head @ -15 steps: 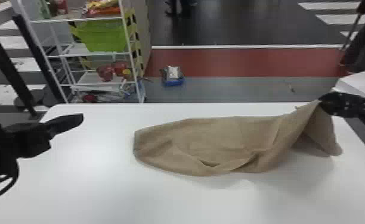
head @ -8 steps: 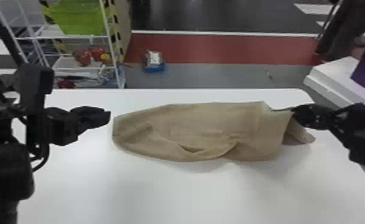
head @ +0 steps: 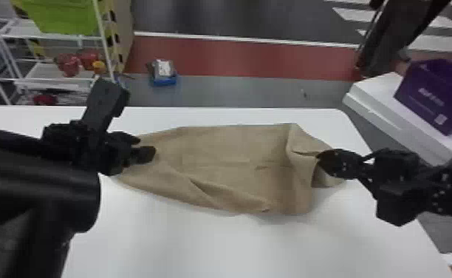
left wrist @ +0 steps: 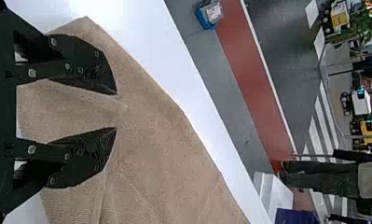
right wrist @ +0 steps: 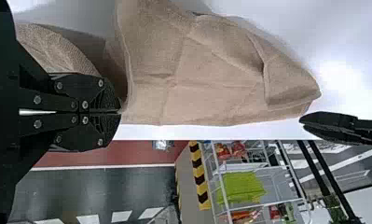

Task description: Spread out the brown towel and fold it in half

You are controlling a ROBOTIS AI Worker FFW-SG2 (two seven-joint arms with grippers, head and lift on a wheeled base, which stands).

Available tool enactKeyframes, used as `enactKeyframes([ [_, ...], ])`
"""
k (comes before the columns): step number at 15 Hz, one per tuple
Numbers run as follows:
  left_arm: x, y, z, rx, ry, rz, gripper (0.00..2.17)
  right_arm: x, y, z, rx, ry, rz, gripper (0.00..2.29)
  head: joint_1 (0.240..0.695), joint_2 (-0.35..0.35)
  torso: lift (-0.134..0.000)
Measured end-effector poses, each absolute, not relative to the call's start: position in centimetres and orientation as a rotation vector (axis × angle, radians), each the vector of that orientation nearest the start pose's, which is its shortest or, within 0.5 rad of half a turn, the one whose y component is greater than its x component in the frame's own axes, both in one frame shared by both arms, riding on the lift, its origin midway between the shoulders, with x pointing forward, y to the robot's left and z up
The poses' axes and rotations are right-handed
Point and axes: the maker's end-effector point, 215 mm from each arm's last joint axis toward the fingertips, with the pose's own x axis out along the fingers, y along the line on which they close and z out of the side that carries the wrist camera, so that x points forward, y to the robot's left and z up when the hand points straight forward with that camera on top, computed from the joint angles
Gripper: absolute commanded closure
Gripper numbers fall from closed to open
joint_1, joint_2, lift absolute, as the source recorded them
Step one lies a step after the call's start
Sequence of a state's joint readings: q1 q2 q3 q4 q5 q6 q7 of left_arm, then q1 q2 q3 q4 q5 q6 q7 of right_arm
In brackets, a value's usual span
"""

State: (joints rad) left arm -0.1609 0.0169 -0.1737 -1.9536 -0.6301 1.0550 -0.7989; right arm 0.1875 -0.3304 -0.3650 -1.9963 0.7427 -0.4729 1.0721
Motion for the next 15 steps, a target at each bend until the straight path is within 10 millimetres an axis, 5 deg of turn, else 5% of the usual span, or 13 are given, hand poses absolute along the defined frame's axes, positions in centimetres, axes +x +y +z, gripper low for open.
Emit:
enactKeyframes([
  [7, 57.4, 11.8, -37.5, 0.343, 0.710, -0.574, 0.51, 46.1, -27.9, -31.9, -1.402, 0.126, 0.840, 1.71, 0.695, -0.171, -0.134],
  [15, 60.3, 13.5, -40.8, 0.424, 0.848, -0.553, 0.51, 46.0, -27.3, -32.2, -1.405, 0.125, 0.858, 1.71, 0.695, -0.143, -0.134],
])
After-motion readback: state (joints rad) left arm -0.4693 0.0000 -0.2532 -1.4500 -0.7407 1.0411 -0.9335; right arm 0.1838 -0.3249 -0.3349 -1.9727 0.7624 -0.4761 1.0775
